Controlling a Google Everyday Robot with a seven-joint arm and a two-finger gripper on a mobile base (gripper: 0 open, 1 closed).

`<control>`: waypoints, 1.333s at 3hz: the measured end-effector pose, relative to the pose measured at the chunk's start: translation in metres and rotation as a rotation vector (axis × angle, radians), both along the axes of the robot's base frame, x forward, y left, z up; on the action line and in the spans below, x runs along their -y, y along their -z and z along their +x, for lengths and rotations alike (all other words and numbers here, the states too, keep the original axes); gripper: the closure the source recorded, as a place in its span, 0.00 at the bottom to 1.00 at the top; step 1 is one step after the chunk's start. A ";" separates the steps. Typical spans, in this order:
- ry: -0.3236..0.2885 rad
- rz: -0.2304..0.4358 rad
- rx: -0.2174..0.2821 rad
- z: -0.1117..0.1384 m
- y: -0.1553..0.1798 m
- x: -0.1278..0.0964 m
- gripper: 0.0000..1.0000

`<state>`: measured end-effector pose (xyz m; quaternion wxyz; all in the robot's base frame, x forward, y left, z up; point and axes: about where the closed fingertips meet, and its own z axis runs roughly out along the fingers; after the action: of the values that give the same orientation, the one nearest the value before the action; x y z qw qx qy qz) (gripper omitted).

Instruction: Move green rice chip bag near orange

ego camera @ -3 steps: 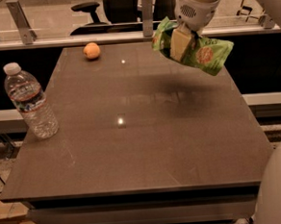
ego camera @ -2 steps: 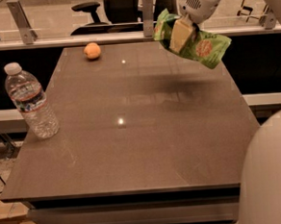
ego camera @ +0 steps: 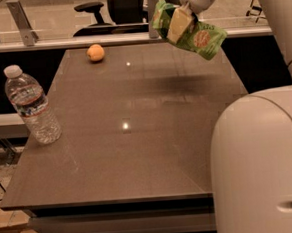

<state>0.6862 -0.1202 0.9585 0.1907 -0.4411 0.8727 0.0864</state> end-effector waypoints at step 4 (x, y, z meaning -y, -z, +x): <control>-0.069 -0.029 0.035 0.045 0.008 -0.063 1.00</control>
Offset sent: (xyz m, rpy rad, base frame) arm 0.0294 0.0377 0.0144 -0.0476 0.0864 0.1150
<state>0.7314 -0.0576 0.9506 0.1964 -0.4751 0.8547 0.0727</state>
